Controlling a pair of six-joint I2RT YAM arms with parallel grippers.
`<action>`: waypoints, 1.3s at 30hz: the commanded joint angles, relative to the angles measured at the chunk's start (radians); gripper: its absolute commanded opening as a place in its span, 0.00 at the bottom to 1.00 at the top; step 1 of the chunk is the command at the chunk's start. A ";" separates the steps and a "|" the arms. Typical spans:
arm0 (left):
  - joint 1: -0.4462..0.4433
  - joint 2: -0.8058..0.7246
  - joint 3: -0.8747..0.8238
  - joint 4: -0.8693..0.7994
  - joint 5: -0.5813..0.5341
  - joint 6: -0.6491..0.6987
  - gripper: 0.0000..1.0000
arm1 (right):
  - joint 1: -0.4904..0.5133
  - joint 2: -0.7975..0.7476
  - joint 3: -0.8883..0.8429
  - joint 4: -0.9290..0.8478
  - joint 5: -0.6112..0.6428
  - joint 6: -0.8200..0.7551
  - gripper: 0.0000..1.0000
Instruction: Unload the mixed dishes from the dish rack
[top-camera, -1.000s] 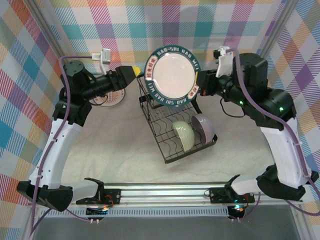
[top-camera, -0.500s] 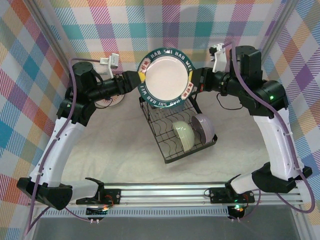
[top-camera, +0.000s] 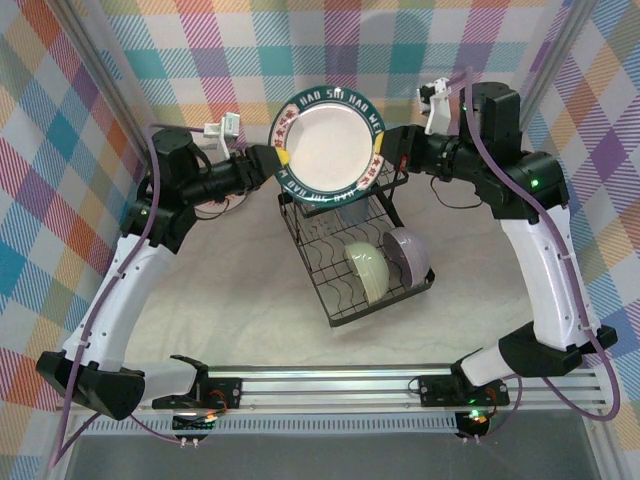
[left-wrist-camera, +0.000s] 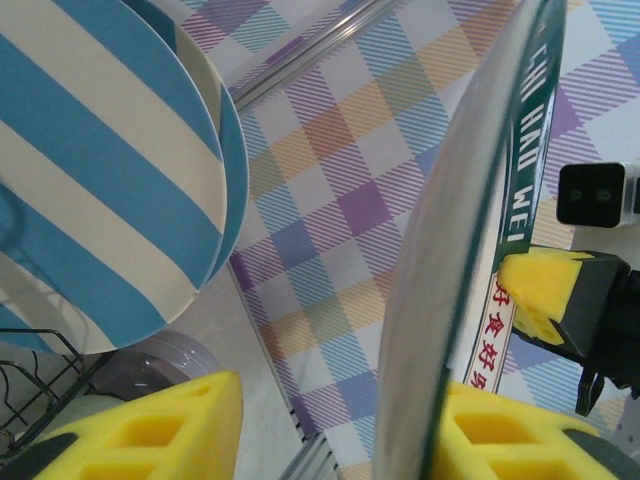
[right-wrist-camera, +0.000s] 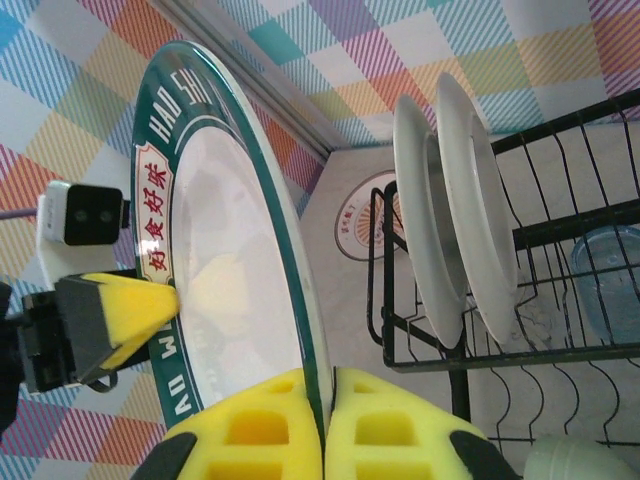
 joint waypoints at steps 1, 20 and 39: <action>-0.006 -0.010 -0.013 0.061 -0.001 -0.040 0.41 | -0.010 -0.001 -0.004 0.088 -0.041 0.037 0.00; -0.006 -0.015 -0.058 0.179 -0.011 -0.170 0.05 | -0.026 0.038 -0.018 0.137 -0.083 0.095 0.00; -0.005 -0.042 -0.056 0.355 -0.107 -0.351 0.00 | -0.026 -0.076 -0.197 0.311 -0.068 0.067 0.99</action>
